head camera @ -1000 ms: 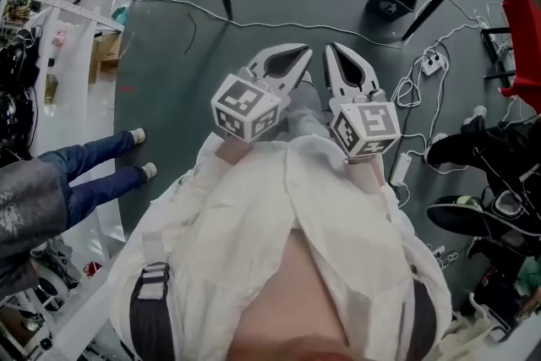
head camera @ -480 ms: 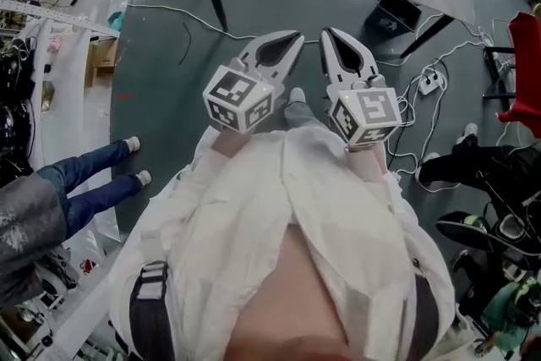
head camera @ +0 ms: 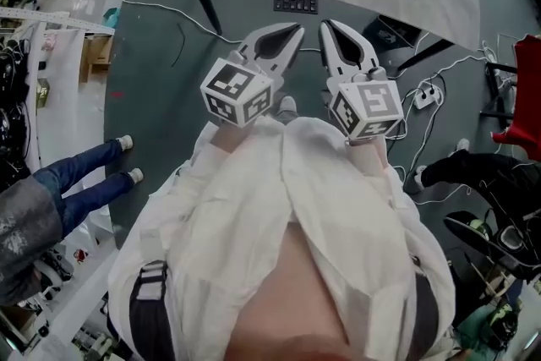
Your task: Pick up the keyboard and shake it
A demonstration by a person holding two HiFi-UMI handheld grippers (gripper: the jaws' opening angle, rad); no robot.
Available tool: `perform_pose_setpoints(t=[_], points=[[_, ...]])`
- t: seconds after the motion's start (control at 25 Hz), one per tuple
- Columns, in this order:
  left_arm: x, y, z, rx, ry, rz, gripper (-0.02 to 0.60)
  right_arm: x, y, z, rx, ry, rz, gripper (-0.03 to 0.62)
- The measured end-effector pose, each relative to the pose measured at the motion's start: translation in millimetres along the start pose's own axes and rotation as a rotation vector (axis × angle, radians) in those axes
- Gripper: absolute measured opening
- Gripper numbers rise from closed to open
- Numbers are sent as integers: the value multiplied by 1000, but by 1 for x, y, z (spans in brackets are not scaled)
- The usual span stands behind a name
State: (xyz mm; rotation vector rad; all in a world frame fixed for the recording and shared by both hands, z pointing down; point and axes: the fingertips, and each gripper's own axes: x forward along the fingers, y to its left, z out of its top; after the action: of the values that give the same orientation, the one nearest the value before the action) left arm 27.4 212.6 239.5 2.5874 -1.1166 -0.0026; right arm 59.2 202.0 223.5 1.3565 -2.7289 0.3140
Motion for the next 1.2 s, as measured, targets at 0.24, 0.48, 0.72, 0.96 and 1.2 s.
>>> perform_pose_setpoints(t=[0.24, 0.48, 0.72, 0.96, 1.2], points=[[14, 18, -2, -24, 21, 34, 12, 23, -15, -5, 24, 30, 19, 29], [24, 45, 0, -44, 36, 50, 12, 41, -23, -10, 39, 55, 13, 29], [45, 73, 18, -22, 40, 32, 12, 75, -41, 5, 39, 39, -10, 29], [67, 106, 35, -15, 42, 7, 12, 111, -57, 14, 32, 41, -30, 29], [84, 128, 50, -12, 52, -31, 12, 140, -66, 27, 25, 39, -57, 29]])
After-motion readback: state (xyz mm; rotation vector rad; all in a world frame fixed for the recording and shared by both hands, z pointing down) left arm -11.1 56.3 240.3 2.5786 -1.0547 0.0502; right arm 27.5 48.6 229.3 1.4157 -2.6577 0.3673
